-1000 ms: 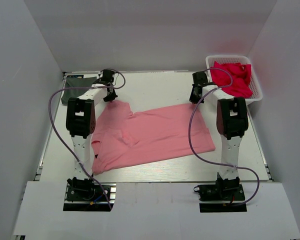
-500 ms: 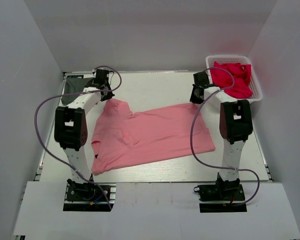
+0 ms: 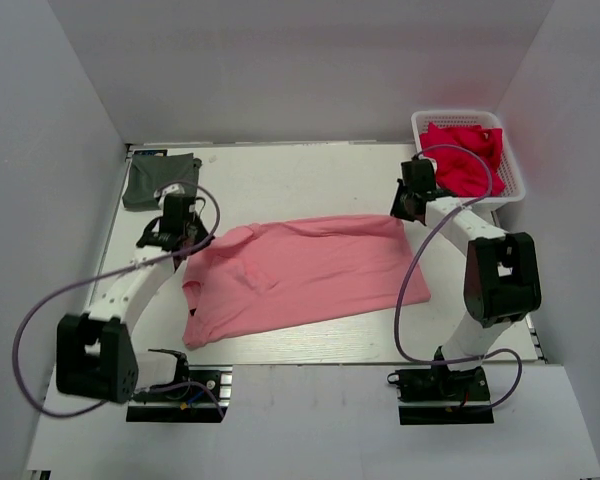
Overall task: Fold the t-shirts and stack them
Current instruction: Fold the other side of the tshirt into a rectangle
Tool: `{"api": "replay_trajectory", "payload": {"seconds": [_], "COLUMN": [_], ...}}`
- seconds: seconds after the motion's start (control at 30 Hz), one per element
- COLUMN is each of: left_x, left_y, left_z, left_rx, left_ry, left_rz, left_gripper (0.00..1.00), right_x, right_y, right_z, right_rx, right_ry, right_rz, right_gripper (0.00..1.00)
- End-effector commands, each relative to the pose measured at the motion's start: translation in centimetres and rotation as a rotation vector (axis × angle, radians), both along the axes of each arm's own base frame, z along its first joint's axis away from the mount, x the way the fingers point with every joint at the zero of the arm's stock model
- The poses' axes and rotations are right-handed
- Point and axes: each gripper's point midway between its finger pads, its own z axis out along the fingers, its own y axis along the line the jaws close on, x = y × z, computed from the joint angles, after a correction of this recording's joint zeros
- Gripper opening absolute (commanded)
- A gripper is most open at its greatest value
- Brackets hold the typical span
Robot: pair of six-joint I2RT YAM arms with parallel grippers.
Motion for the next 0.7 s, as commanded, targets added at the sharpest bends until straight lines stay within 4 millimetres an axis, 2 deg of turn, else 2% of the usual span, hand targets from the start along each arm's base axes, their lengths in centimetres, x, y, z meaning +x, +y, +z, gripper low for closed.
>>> {"api": "replay_trajectory", "payload": {"seconds": [0.0, 0.03, 0.07, 0.1, 0.17, 0.23, 0.3, 0.33, 0.37, 0.4, 0.6, 0.67], "left_x": [-1.9, -3.0, -3.4, -4.3, -5.3, -6.6, -7.3, -8.3, -8.8, -9.6, -10.9, -11.3], "left_y": [-1.0, -1.0, -1.2, -1.0, -1.1, -0.7, -0.2, 0.5, 0.8, 1.5, 2.2, 2.3], "left_z": [2.2, 1.2, 1.1, 0.3, 0.5, -0.2, 0.7, 0.1, 0.1, 0.3, 0.8, 0.2], "left_rx": [-0.11, -0.112, -0.132, -0.134, -0.162, -0.171, -0.173, -0.163, -0.163, -0.153, -0.157, -0.15], "left_ry": [-0.086, -0.061, -0.064, -0.043, -0.05, -0.022, -0.044, -0.016, -0.012, -0.013, -0.022, 0.0], "left_rz": [0.017, 0.012, 0.012, 0.02, 0.032, 0.067, 0.1, 0.148, 0.172, 0.216, 0.263, 0.265], "left_gripper": [0.0, 0.0, 0.0, 0.0, 0.0, 0.0, 0.0, 0.0, 0.0, 0.0, 0.0, 0.0], "right_x": [0.2, -0.2, -0.4, -0.5, -0.9, -1.3, -1.8, -2.0, -2.1, -2.3, -3.1, -3.2], "right_y": [-1.1, -1.3, -1.3, -1.2, -1.0, -1.1, -1.5, -1.8, -2.1, -2.5, -3.3, -3.5], "right_z": [2.6, 2.3, 2.2, 3.1, 2.7, 3.1, 3.3, 3.2, 4.0, 3.8, 3.9, 3.5], "right_rx": [-0.01, -0.016, -0.013, -0.005, 0.001, 0.0, -0.007, -0.018, -0.024, -0.036, -0.052, -0.05], "right_ry": [-0.089, -0.081, -0.081, -0.103, -0.089, -0.092, -0.092, -0.093, -0.112, -0.105, -0.106, -0.094], "right_rz": [-0.042, -0.052, -0.045, -0.045, -0.03, -0.032, -0.044, -0.05, -0.058, -0.066, -0.078, -0.082], "right_gripper": [0.0, 0.0, 0.0, 0.0, 0.0, 0.0, 0.0, 0.0, 0.0, 0.0, 0.0, 0.0]}}
